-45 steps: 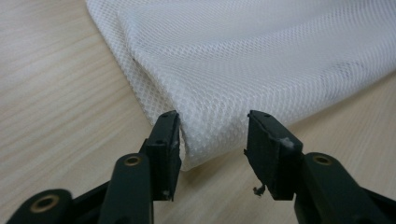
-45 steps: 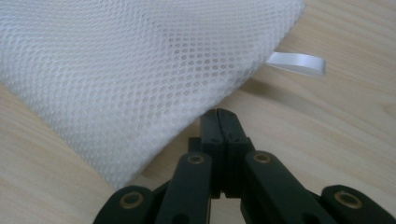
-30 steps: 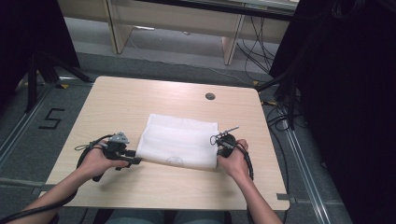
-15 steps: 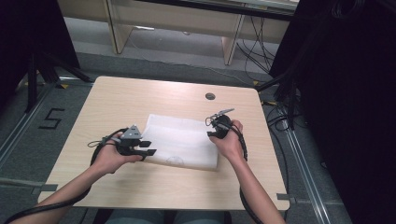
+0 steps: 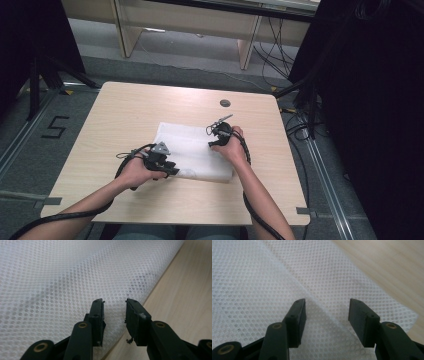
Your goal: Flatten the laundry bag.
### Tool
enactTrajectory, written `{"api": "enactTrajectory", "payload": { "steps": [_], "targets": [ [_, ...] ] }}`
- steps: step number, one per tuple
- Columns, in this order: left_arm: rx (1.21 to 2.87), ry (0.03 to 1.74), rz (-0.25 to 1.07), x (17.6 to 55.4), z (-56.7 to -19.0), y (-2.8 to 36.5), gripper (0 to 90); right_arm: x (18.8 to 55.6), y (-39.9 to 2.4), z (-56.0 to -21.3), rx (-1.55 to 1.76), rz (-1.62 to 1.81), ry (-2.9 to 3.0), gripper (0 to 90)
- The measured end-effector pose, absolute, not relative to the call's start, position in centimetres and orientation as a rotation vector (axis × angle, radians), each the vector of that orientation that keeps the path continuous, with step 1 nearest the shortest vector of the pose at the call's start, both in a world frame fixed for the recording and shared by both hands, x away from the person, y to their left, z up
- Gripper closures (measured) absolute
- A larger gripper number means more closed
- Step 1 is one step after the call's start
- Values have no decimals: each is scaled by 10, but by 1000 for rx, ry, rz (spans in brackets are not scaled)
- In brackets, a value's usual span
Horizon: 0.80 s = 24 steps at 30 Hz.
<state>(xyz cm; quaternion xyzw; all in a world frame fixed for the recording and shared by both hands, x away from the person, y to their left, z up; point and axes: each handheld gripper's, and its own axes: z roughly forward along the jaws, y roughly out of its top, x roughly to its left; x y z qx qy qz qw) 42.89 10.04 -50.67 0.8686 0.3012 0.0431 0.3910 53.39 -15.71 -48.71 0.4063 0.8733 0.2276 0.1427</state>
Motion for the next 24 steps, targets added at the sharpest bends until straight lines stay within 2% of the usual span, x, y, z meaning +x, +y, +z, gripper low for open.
{"api": "enactTrajectory", "payload": {
  "steps": [4,6,8,10,14,24],
  "targets": [
    [2205,771,101,430,-508,99,683,537,-160,-491,1187,706,2529,552],
    [2221,768,103,431,-508,98,687,537,-161,-490,1204,726,2560,637],
    [2213,779,97,430,-508,97,689,537,-161,-489,1198,725,2567,659],
    [2235,751,104,431,-508,98,690,536,-160,-488,1204,712,2593,752],
    [2214,764,104,429,-509,97,701,534,-153,-485,1191,662,2625,880],
    [2218,788,100,424,-508,93,777,530,-141,-474,1203,652,2599,900]
  ]
}}
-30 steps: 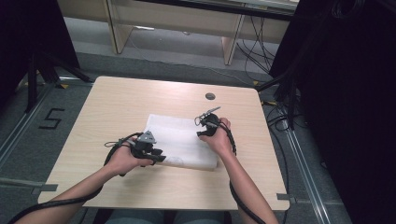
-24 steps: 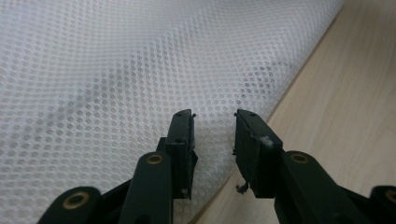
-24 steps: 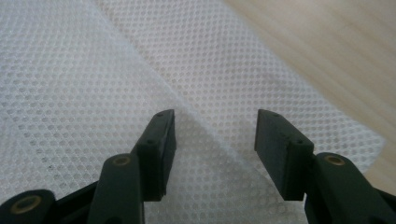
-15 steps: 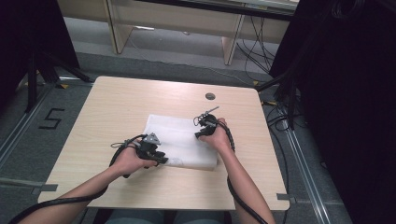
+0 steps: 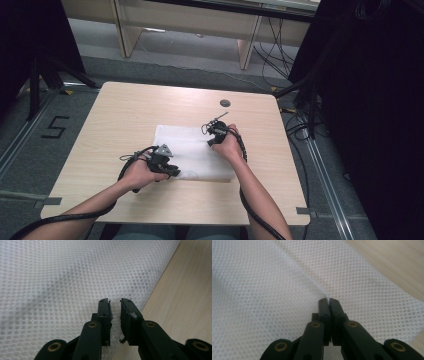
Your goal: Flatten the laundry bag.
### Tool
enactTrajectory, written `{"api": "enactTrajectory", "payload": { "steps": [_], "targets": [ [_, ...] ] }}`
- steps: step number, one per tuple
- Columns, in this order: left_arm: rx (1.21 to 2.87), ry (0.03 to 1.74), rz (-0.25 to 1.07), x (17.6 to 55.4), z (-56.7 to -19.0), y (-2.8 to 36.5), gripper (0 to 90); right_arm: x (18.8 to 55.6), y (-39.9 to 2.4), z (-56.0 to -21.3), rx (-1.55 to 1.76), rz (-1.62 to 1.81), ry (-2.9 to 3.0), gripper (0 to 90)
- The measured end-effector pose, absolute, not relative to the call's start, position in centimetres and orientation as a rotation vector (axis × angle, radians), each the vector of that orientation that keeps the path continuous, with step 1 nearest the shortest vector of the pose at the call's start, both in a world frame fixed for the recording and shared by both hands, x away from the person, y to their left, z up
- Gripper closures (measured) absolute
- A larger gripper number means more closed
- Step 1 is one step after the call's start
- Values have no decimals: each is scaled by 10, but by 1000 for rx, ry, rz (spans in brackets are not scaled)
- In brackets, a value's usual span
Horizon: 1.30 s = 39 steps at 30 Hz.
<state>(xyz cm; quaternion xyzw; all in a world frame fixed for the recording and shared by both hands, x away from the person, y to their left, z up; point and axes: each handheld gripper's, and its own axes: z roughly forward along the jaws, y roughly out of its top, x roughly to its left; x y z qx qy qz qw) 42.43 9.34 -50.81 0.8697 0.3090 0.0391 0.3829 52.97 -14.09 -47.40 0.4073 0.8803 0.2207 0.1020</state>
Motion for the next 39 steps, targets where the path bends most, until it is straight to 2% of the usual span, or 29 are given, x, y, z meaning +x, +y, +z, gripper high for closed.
{"api": "enactTrajectory", "payload": {
  "steps": [1,2,4,8,15,20,22,31,32,39],
  "targets": [
    [2224,798,100,424,-507,93,777,530,-141,-474,1203,652,2599,900],
    [2315,744,124,425,-504,98,800,530,-137,-471,1167,680,2591,900],
    [2285,774,123,423,-504,96,801,529,-133,-469,1170,674,2590,900],
    [2367,749,139,419,-500,102,799,529,-120,-463,1100,719,2600,900],
    [2365,749,138,418,-500,106,795,523,-112,-451,1085,748,2600,900],
    [2349,775,128,418,-501,105,803,509,-115,-432,1011,782,2576,900],
    [2356,763,128,419,-501,106,806,491,-119,-420,1079,798,2573,900],
    [2347,738,173,420,-502,105,801,452,-135,-413,1000,842,2587,900],
    [2291,784,196,418,-504,101,792,443,-139,-413,1040,826,2589,900],
    [2267,734,146,405,-499,90,773,441,-150,-418,1035,849,2552,900]
  ]
}}
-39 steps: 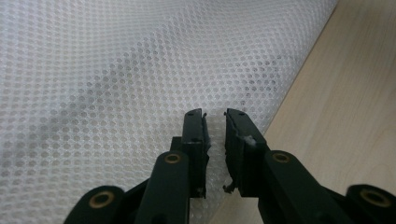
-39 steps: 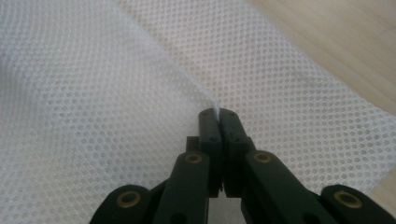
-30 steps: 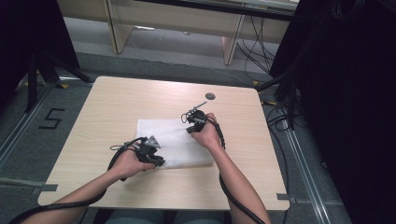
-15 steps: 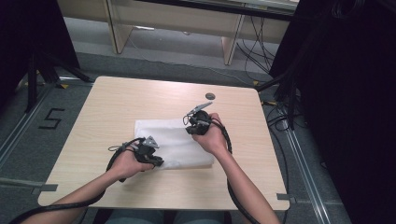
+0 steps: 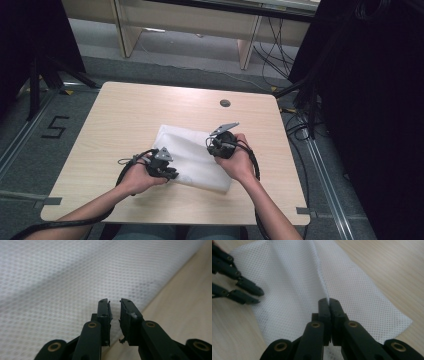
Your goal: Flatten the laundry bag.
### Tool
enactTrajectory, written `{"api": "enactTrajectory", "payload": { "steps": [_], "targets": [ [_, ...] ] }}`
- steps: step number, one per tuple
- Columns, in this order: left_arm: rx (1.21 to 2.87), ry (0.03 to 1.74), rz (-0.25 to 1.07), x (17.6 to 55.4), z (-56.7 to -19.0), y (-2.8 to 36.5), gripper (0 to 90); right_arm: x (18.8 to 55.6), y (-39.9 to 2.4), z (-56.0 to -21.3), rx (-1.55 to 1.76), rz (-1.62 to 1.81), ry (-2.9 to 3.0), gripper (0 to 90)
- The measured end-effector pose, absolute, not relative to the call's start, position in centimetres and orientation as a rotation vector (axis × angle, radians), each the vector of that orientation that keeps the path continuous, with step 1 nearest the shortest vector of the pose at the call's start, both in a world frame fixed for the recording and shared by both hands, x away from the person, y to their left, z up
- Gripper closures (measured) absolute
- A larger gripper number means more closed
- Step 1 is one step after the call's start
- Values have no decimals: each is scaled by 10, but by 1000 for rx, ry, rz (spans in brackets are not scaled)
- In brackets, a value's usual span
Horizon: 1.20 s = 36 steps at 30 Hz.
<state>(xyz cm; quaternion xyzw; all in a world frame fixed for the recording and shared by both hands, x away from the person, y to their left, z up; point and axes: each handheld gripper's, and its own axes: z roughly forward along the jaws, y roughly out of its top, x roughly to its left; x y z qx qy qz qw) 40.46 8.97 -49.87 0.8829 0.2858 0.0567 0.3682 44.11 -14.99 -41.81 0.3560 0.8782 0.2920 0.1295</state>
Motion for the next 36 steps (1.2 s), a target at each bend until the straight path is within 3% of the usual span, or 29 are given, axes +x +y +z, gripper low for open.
{"api": "enactTrajectory", "payload": {
  "steps": [5,17,27,31,36],
  "targets": [
    [2343,635,138,401,-502,79,769,446,-146,-418,993,897,2515,899],
    [2242,722,175,405,-508,71,738,429,-131,-395,871,977,2528,898],
    [2278,676,167,393,-501,74,740,413,-140,-405,810,1002,2528,898],
    [2308,655,148,389,-490,90,735,404,-146,-405,775,1006,2548,898],
    [2198,772,166,381,-478,129,729,390,-149,-408,775,995,2559,898]
  ]
}}
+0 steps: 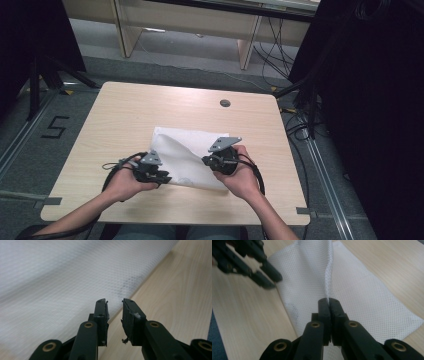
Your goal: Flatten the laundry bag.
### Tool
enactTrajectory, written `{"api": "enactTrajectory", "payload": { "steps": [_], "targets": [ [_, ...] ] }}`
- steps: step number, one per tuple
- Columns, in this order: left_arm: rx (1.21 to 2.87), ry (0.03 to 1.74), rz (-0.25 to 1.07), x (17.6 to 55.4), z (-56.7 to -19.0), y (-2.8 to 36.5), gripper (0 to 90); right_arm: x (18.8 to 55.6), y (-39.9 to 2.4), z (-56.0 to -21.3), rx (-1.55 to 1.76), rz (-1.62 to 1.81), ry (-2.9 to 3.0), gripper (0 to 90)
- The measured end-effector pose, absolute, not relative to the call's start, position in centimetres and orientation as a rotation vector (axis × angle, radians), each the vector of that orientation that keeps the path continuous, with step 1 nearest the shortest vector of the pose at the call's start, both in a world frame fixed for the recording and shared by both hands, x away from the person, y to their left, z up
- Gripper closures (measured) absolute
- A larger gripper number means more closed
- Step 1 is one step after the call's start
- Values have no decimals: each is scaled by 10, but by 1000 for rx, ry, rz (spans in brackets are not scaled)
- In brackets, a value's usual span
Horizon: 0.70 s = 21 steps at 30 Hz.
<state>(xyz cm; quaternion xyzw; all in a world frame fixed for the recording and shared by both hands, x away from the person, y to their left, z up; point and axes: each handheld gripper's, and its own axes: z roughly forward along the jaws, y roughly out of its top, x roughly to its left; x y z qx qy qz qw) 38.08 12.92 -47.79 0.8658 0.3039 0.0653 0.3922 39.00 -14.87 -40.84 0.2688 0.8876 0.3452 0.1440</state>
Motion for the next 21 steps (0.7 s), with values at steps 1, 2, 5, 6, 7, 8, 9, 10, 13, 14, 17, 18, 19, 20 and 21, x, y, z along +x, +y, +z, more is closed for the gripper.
{"api": "enactTrajectory", "payload": {
  "steps": [1,2,5,6,7,8,9,10,13,14,17,18,19,20,21],
  "targets": [
    [2198,772,166,381,-478,129,726,388,-148,-409,771,994,2563,898],
    [2191,784,172,380,-476,137,726,388,-148,-409,771,994,2563,898],
    [2144,837,198,378,-473,158,715,383,-149,-411,719,985,2587,898],
    [2134,863,219,377,-471,171,713,379,-148,-414,721,994,2575,899],
    [2134,863,219,377,-471,171,711,379,-148,-414,721,994,2575,899],
    [2121,881,231,377,-470,177,710,373,-150,-415,741,1003,2589,899],
    [2101,895,236,377,-470,183,710,373,-150,-415,741,1003,2589,899],
    [2106,907,235,377,-469,189,709,372,-151,-416,715,1006,2583,899],
    [2062,963,244,382,-468,205,710,365,-153,-420,705,1003,2590,899],
    [2023,999,255,385,-467,208,712,362,-154,-423,699,1033,2590,899],
    [1969,1055,265,402,-465,217,713,360,-156,-423,694,1018,2607,898],
    [1970,1070,268,417,-467,215,717,360,-156,-425,698,1025,2598,899],
    [1970,1070,268,417,-467,215,717,360,-156,-425,698,1025,2598,899],
    [1981,1065,270,425,-469,214,717,361,-156,-426,700,1026,2605,899],
    [2004,1051,276,433,-470,212,720,361,-156,-426,706,1018,2607,899]
  ]
}}
